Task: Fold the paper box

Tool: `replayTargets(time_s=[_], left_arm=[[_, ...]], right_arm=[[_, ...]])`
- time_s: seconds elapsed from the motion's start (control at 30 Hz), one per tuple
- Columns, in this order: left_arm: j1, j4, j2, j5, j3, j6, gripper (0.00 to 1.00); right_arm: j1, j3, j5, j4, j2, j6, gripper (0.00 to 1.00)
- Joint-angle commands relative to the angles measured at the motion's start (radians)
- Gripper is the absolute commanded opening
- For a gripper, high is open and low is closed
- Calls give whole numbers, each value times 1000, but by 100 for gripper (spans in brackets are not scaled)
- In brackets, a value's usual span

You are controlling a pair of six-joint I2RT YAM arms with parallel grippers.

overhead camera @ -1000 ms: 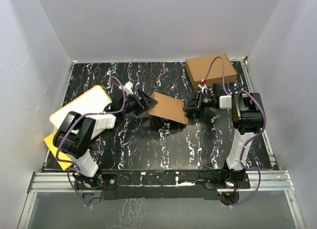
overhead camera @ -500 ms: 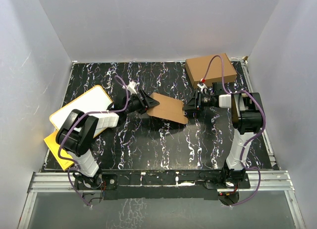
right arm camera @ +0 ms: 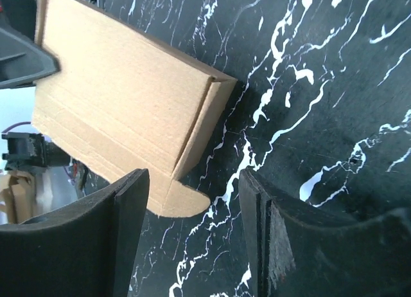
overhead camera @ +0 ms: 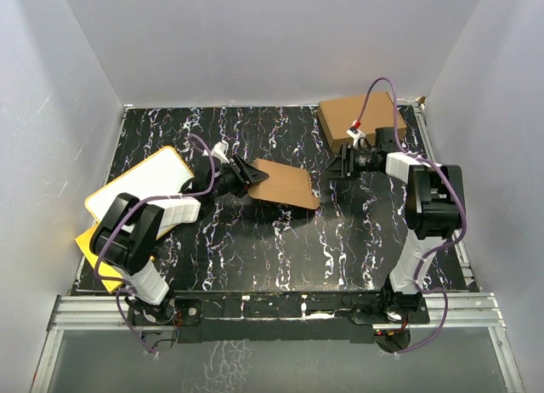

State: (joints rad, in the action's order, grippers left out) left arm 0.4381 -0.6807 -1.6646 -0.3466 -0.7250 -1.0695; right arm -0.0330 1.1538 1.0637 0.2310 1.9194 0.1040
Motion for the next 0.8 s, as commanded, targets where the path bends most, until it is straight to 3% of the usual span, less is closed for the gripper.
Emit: replayTargets(time_s=[0.0, 0.1, 0.2, 0.4, 0.5, 0.77], left_arm=[[4, 20, 72, 39, 4, -50, 35], [4, 133, 93, 86, -22, -90, 31], [4, 253, 112, 138, -56, -152, 30], [-3, 562, 142, 203, -179, -262, 29], [-16, 660, 143, 189, -224, -305, 29], [-33, 730, 149, 153, -290, -386, 30]], right_arm=[[-10, 73, 21, 73, -105, -167, 63], [11, 108, 67, 158, -152, -301, 64], [98, 118, 7, 190, -234, -438, 73], [316, -73, -167, -26, -487, -758, 99], [405, -142, -243, -115, -539, -901, 99], [555, -136, -435, -182, -476, -965, 99]])
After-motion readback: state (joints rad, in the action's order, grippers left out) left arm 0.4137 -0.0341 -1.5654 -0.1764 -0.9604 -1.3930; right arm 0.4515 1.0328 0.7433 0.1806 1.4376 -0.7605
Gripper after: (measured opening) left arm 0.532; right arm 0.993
